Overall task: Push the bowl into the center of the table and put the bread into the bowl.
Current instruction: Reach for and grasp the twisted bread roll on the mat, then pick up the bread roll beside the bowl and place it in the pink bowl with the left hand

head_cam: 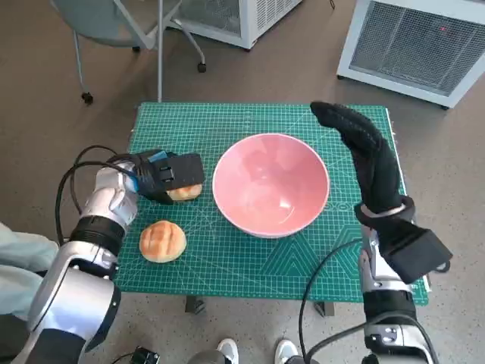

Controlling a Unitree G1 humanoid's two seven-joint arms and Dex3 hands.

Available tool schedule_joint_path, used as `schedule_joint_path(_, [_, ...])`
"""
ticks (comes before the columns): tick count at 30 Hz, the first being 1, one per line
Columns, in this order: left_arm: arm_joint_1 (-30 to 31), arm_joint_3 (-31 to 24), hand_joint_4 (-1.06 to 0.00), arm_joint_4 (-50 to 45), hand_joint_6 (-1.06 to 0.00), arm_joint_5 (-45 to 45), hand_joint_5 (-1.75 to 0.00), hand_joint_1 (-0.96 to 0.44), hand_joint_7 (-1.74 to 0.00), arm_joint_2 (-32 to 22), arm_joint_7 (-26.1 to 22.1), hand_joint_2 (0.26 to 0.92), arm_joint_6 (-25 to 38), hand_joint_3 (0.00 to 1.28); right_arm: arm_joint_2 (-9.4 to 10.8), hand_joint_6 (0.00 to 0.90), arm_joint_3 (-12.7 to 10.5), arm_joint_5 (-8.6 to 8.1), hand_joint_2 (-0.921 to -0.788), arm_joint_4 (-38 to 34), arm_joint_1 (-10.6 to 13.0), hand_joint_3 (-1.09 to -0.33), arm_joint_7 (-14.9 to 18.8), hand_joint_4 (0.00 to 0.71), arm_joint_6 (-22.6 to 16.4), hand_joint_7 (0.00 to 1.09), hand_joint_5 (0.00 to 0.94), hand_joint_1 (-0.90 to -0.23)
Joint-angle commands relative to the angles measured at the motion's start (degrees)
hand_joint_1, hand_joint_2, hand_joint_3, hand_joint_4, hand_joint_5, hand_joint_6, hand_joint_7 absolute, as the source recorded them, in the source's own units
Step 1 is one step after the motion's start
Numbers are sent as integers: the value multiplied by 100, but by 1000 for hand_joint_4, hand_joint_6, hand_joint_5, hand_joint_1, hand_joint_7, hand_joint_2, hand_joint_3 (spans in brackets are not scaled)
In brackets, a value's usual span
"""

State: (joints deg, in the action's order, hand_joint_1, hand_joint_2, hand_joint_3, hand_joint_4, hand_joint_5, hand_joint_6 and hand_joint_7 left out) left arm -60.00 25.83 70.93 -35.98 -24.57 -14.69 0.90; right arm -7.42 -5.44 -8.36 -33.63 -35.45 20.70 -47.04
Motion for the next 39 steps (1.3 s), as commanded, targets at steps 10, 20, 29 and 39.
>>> schedule_joint_path(10, [117,-131,-781,-309,-712,140,-1023,2,-1125,-338,501,868,-874,85,52,-1,60,28,-921,-22,150,-808,-77,146,33,465,2,-749])
schedule_joint_path(20, [209,-513,-784,-1418,-735,342,-1107,2,-1013,-684,442,886,-893,42,33,-1,70,1,-921,-45,178,-805,-58,148,0,442,2,-757])
schedule_joint_path(29, [896,-1218,-798,-3722,-734,799,-1060,2,-1045,-992,182,892,-646,25,15,-1,57,-23,-921,-37,190,-805,-47,148,-4,428,2,-756])
schedule_joint_path(39, [1323,-1592,-817,-5662,-723,904,-944,2,-1147,-956,51,893,-419,20,10,-1,52,-43,-921,-74,174,-803,-48,149,-16,426,2,-754])
